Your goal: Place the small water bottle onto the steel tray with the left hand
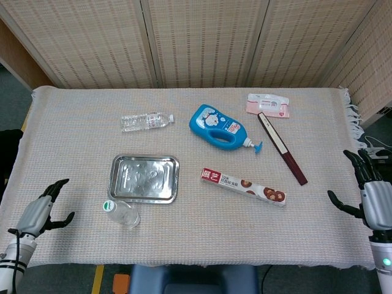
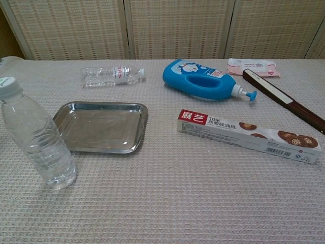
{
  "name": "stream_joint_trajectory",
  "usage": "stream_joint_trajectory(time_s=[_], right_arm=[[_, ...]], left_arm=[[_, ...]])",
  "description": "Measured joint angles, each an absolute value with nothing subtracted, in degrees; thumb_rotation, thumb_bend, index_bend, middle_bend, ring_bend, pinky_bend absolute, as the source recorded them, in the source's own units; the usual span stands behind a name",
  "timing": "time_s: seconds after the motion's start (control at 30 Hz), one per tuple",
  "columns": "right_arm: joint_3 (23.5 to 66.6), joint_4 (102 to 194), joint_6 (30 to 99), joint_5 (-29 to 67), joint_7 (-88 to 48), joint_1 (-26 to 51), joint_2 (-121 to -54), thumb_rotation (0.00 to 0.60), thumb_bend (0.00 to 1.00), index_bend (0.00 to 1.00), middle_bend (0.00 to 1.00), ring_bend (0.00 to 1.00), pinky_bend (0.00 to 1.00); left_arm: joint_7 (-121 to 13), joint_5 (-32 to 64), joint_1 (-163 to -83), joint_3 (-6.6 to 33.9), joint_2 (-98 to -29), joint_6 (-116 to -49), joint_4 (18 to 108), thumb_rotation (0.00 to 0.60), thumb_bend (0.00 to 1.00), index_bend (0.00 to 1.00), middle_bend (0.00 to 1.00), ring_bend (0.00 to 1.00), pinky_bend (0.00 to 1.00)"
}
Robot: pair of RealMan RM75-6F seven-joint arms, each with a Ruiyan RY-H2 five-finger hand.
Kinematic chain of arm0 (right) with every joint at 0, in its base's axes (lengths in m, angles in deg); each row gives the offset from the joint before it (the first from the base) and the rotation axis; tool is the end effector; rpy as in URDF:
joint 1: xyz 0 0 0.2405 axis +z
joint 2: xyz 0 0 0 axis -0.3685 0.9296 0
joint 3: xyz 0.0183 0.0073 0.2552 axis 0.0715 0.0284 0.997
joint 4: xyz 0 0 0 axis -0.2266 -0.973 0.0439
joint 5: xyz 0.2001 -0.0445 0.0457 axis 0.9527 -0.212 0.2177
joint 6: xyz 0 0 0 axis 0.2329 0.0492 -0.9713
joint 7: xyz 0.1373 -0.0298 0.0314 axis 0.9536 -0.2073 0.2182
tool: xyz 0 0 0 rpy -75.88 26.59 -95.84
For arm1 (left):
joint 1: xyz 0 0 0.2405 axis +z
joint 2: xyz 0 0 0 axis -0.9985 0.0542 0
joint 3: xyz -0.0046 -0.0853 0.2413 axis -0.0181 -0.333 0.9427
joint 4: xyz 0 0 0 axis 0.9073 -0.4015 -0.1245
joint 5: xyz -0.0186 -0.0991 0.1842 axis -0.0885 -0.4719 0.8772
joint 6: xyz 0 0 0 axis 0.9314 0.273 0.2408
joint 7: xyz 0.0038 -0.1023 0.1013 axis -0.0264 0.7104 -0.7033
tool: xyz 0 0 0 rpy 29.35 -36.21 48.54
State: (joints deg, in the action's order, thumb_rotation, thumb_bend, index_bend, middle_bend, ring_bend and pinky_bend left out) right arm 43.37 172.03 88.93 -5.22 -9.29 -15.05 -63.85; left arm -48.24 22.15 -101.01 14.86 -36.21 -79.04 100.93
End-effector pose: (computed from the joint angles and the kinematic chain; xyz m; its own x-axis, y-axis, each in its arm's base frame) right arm -0.2746 -0.2064 0.1965 0.1510 0.1459 0.9777 -0.9797 -0.1095 0.1677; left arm -0.2698 0.2219 0.1375 0.0444 0.3194 0.9466 0.9859 0.1388 -0.0931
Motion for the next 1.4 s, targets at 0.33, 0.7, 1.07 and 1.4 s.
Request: stream_joint_trajectory(time_s=[0.33,0.7,1.07,1.4], right_arm=[[43.67,171.77,89.34,-5.08,-9.17,-15.03,-64.14,0.6,0.19,0.08,0.11,0.0,0.21],[43.86,171.7,89.21,-4.98,-9.02,-14.8,-64.2,0.6,0.19,0.08,0.11,0.0,0.21],[44.1,171.98,89.04,-4.71,-8.48,-14.62,-63.96,0.6,0.19,0.08,0.11,0.0,0.21],[44.11,172.17,88.9,-4.51,-8.33,-14.59,-63.93,0.6,0.19,0.08,0.11,0.0,0.21]], left_arm=[[-31.94,30.4,-99.14,17.45,-34.82,-76.84,105.26,0.6,0.37,0.0,0.0,0.0,0.14],[-28.82,32.54,-98.8,18.1,-43.37,-79.71,104.94,0.6,0.37,0.0,0.0,0.0,0.14],[-34.6,29.99,-99.76,17.26,-54.94,-83.48,101.74,0.6,0.36,0.0,0.0,0.0,0.14],[-36.32,29.1,-101.15,17.95,-55.87,-82.12,103.08,0.6,0.37,0.0,0.0,0.0,0.13]])
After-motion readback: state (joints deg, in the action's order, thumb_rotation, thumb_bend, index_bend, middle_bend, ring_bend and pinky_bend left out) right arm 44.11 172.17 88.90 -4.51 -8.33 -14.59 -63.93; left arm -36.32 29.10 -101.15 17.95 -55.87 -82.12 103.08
